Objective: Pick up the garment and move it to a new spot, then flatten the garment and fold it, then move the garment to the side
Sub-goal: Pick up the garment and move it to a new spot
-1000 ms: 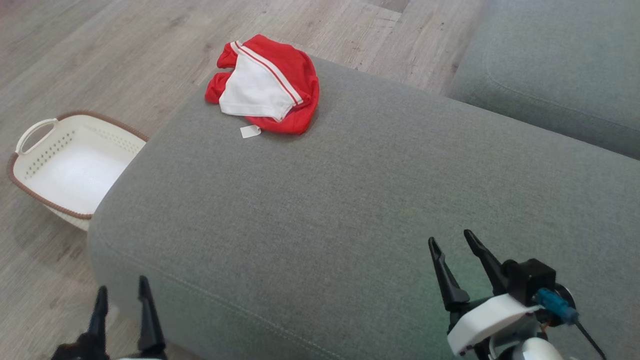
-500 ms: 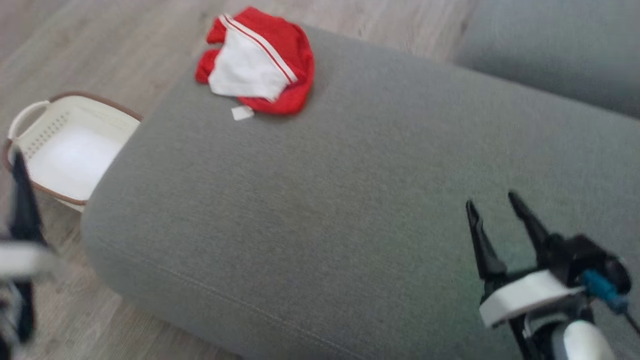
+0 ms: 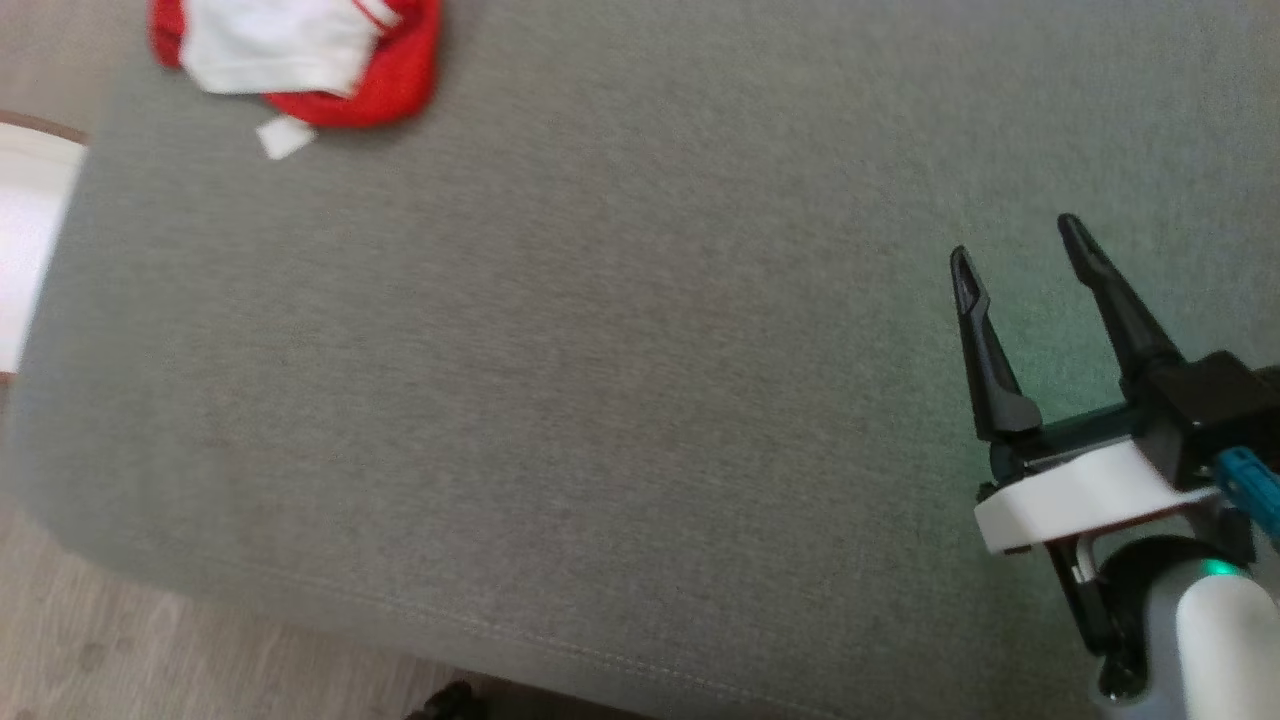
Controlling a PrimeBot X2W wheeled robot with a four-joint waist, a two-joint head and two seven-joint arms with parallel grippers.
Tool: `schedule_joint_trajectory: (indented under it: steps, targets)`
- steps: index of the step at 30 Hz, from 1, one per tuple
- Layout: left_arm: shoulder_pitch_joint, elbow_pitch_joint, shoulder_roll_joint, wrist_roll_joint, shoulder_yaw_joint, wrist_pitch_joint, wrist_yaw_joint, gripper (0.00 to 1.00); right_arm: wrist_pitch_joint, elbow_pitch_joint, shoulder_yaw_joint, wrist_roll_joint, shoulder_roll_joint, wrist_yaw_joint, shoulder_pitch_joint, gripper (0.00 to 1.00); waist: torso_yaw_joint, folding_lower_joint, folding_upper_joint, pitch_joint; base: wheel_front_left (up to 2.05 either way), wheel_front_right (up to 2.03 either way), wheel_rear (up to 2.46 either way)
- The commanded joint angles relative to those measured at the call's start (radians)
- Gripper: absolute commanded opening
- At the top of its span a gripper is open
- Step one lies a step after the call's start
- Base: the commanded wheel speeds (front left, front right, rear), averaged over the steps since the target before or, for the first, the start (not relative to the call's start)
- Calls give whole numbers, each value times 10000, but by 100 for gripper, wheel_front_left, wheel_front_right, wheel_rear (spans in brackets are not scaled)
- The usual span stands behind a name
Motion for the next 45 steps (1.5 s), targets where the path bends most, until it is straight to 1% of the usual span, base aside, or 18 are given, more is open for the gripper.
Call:
schedule_joint_trajectory:
  steps: [1,3,7,10,15,20,24,25,26,27,28,29,33,38,41,42,45]
  targets:
    - [-526,295,235,-46,312,74,-29,100,89,-549,312,-71,-39,67,-218,100,-711,-4,0,961,0,0,0]
    - [-899,1064,-203,-140,71,172,-233,100,178,-751,300,-128,-39,67,-197,100,-803,-4,0,1274,0,0,0]
    - [-1373,2378,-1050,-362,-474,460,-914,100,294,-1115,199,-320,-39,67,-197,100,-899,-4,0,1829,0,0,0]
    - [-1615,3164,-1498,-448,-740,621,-1218,100,322,-1320,168,-395,-39,67,-193,100,-941,-4,0,2140,0,0,0]
    - [-1974,4268,-1904,-629,-1008,1075,-1665,100,287,-1464,184,-336,-39,67,-171,100,-1009,-4,0,2490,0,0,0]
    - [-2242,5097,-2084,-716,-1136,1246,-1871,100,240,-1491,207,-332,-39,67,-159,100,-1124,-4,0,2661,0,0,0]
    - [-2337,5711,-2234,-796,-1277,1613,-1990,100,204,-1500,195,-339,-39,67,-191,100,-1232,-4,0,2740,0,0,0]
    - [-2364,5833,-2251,-811,-1318,1714,-2030,78,191,-1497,186,-334,-39,67,-198,100,-1250,-4,0,2757,0,0,0]
    - [-2402,5924,-2254,-816,-1349,1744,-2067,40,175,-1486,173,-328,-39,67,-207,100,-1262,-4,0,2771,0,0,0]
    - [-2442,5996,-2257,-813,-1364,1702,-2090,11,153,-1464,156,-321,-39,67,-220,100,-1270,-4,0,2777,0,0,0]
    - [-2442,5996,-2257,-813,-1364,1702,-2090,11,153,-1464,156,-321,-39,67,-220,100,-1270,-4,0,2777,0,0,0]
    - [-2483,6059,-2256,-796,-1377,1622,-2099,0,127,-1437,136,-315,-39,67,-239,100,-1274,-4,0,2771,0,0,0]
    - [-2698,6224,-2084,-590,-1427,1059,-2018,0,-17,-1273,104,-222,-39,67,-351,100,-1277,-4,0,2591,0,0,0]
    - [-2951,6400,-1668,-242,-1588,528,-1979,0,-309,-816,203,84,-39,67,-501,100,-1360,-4,0,2007,0,0,0]
    - [-3120,6393,-1390,-27,-1681,192,-1946,0,-550,-417,222,332,-39,67,-590,100,-1514,-4,0,1412,0,0,0]
    - [-3228,6343,-1229,132,-1797,89,-1965,0,-732,-86,188,546,-39,67,-605,100,-1645,-4,0,948,0,0,0]
    - [-3388,6139,-1107,351,-2052,136,-2067,0,-1052,497,84,864,-39,67,-527,100,-1878,-4,0,123,0,0,0]
